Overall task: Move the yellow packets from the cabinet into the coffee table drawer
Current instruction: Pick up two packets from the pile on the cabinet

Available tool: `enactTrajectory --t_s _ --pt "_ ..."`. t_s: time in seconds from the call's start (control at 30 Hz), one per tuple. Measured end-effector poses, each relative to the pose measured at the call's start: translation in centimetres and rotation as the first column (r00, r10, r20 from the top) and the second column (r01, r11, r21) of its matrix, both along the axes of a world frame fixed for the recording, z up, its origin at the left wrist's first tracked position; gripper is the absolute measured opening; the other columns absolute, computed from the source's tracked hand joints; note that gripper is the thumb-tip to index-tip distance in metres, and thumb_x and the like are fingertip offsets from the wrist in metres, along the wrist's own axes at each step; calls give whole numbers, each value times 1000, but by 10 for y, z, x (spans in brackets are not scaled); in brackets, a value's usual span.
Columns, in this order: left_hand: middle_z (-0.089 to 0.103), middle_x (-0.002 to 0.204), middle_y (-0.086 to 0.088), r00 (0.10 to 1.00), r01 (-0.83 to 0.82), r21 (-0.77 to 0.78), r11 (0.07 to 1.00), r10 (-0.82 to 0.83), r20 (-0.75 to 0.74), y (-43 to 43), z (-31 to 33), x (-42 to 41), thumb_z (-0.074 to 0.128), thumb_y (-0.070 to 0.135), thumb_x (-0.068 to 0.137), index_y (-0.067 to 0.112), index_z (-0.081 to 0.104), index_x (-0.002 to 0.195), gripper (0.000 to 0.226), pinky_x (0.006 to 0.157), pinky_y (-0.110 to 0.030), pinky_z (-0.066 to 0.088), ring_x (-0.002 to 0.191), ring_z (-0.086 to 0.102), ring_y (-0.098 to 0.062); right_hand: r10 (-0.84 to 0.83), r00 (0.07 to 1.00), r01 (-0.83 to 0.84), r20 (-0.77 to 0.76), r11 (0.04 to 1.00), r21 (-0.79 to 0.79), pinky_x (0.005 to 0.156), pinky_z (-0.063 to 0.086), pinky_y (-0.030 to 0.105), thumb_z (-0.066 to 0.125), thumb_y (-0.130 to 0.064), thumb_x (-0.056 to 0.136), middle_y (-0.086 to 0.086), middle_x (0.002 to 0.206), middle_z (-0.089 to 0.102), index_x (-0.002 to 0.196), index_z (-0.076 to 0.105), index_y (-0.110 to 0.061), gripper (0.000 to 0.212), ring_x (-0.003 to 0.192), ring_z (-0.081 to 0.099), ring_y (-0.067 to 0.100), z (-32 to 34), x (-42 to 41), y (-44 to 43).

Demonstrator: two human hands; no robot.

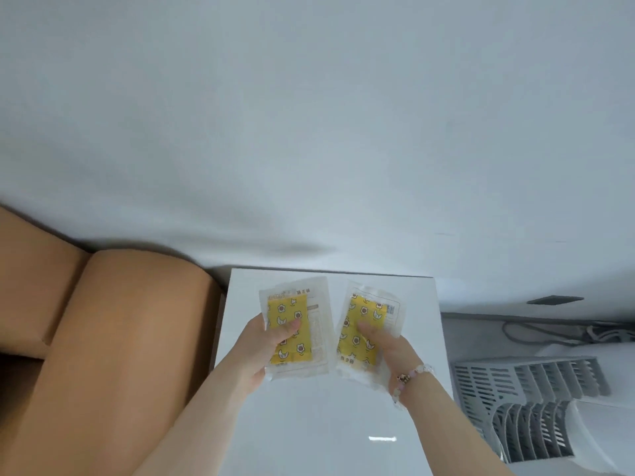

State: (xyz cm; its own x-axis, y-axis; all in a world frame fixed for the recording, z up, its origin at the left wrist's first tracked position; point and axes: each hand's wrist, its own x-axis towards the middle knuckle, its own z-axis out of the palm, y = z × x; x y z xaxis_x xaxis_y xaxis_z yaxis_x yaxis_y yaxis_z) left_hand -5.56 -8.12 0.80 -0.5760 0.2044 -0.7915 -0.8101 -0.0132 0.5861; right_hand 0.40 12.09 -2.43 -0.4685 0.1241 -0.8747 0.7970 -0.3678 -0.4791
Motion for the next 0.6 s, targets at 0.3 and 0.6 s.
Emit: enactTrajectory --t_s 0.3,0.6 --pt "73 91 -7 968 190 -19 982 -191 -163 32 139 -39 64 6 88 10 66 100 14 67 -35 55 82 69 -25 57 992 -36 -110 981 191 84 56 37 85 -51 52 3 98 73 104 70 -14 66 86 71 20 157 -24 38" --pt "73 82 -6 828 454 -52 890 -442 -346 99 242 -42 65 8 88 7 68 96 8 62 -30 53 75 70 -22 -185 973 216 -137 940 264 95 50 44 82 -35 70 9 100 73 108 69 -8 48 96 69 28 249 30 92"
